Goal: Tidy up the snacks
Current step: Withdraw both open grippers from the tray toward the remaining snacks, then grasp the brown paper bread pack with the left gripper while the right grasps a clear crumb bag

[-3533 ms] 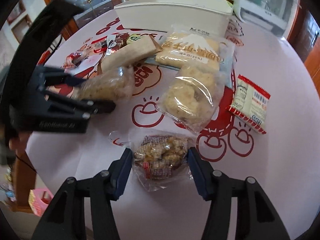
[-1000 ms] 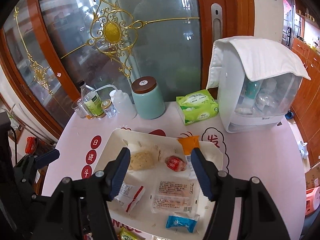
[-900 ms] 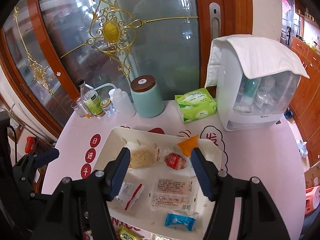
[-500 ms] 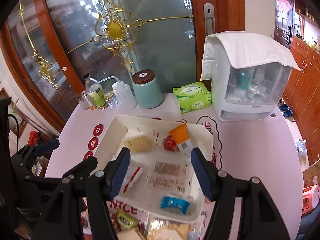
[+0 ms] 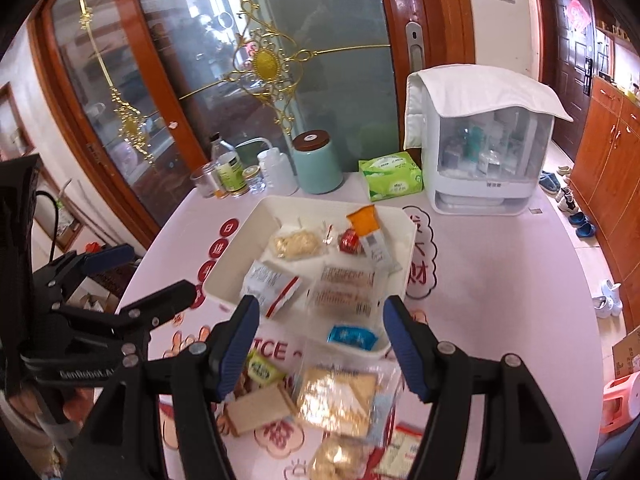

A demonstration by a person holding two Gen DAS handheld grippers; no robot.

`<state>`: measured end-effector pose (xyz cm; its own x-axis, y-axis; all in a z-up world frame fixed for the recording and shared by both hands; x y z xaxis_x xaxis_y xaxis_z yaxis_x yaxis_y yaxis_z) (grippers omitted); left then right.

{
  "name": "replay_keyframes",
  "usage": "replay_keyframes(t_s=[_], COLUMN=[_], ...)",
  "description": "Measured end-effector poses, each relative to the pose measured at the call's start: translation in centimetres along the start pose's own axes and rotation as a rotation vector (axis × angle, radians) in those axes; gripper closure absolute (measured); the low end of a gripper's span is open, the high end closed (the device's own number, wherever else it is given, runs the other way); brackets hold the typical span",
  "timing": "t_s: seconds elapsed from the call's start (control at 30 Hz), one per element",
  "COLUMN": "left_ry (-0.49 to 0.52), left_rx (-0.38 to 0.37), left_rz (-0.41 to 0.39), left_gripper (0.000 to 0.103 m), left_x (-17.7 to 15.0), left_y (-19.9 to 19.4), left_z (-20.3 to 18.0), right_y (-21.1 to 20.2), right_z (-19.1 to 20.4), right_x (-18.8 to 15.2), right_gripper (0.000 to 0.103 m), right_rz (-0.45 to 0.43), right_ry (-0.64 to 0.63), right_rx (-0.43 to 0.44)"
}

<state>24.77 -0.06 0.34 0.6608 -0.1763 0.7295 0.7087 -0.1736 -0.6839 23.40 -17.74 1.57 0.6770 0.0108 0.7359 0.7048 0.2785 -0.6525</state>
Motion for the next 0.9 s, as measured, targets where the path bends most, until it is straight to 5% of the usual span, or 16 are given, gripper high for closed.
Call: replay_keyframes(t_s=[0.5,0.9], left_ry=[0.073,0.186], left_rx=[-0.076,-0.06], left_rz=[-0.009,0.12], left_gripper=[0.001,0.001], left_x=[-9.5,-18.5], left_y=[-4.2,4.0], left_z=[-2.7,-2.7], right_y=[-5.2,1.0], right_z=[0.8,-0.9], right_x=[-9.2,-18.8], right_gripper=[0.029,0.029], right_rz=[0.017,0.182], right_ry=[-0.039,0.036], right_rx=[0.011,-0.046])
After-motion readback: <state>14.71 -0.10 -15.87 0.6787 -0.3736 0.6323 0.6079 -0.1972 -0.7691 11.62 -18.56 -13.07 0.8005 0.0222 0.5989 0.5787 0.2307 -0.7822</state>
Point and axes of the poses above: each gripper's, at about its wrist camera, not at the fingertips, and y roughly the way its jaws point, z to its left, x to its top, the point moved 2 cm from there along y, roughly the way its jaws point, and after that the axes turned 7 degrees about -z, right-handed, at the moved point
